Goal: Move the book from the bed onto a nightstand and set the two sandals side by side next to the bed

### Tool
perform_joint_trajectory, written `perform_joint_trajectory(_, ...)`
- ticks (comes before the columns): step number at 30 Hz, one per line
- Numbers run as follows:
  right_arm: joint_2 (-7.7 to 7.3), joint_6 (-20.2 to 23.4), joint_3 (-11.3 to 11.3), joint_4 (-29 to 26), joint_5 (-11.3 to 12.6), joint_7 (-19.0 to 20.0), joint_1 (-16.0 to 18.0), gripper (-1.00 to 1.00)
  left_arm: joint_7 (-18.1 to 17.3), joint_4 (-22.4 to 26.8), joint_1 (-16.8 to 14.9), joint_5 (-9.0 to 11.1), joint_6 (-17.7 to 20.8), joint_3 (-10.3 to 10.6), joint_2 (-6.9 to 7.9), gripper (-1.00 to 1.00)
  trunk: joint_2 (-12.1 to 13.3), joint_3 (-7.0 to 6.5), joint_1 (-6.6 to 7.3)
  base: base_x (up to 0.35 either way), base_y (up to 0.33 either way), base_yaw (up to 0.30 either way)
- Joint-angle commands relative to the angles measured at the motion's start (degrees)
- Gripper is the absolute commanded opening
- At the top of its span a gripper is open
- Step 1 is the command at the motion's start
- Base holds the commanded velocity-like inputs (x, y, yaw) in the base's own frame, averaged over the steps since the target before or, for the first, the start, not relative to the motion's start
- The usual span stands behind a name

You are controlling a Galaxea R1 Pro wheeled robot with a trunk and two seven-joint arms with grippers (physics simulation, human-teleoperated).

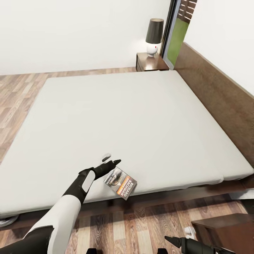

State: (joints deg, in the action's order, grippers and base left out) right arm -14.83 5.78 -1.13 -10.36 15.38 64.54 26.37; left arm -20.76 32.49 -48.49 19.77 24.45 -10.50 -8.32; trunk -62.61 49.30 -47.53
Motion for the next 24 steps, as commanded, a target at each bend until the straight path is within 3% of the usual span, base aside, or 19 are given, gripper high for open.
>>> perform_joint_trajectory(1, -0.01, 0.45, -0.1, -0.01, 0.18, 0.19, 0.02, 1.0, -0.16, 0.03, -0.03, 0.27, 0.51, -0.4, -0.07, 1.0, 0.39, -0.15, 0.22, 0.0, 0.0, 0.0)
perform_joint_trajectory(15, 0.0, 0.11, -0.1, -0.01, 0.18, -0.11, 0.03, 1.0, -0.28, 0.15, -0.03, 0.33, 0.57, -0.4, -0.03, 1.0, 6.0, -2.66, 3.3, 0.0, 0.0, 0.0)
perform_joint_trajectory(20, 0.01, 0.11, -0.1, -0.01, 0.18, -0.11, 0.01, 1.0, -3.38, 0.15, -0.03, 0.36, 0.64, -0.35, -0.03, 1.0, 8.01, -3.56, 4.4, 0.0, 0.0, 0.0)
perform_joint_trajectory(24, -0.02, 0.11, -0.1, -0.01, 0.18, -0.18, 0.03, 1.0, -9.03, 0.2, -0.03, 0.29, 1.63, -0.13, -0.05, 1.0, 9.61, -4.28, 5.27, 0.0, 0.0, 0.0)
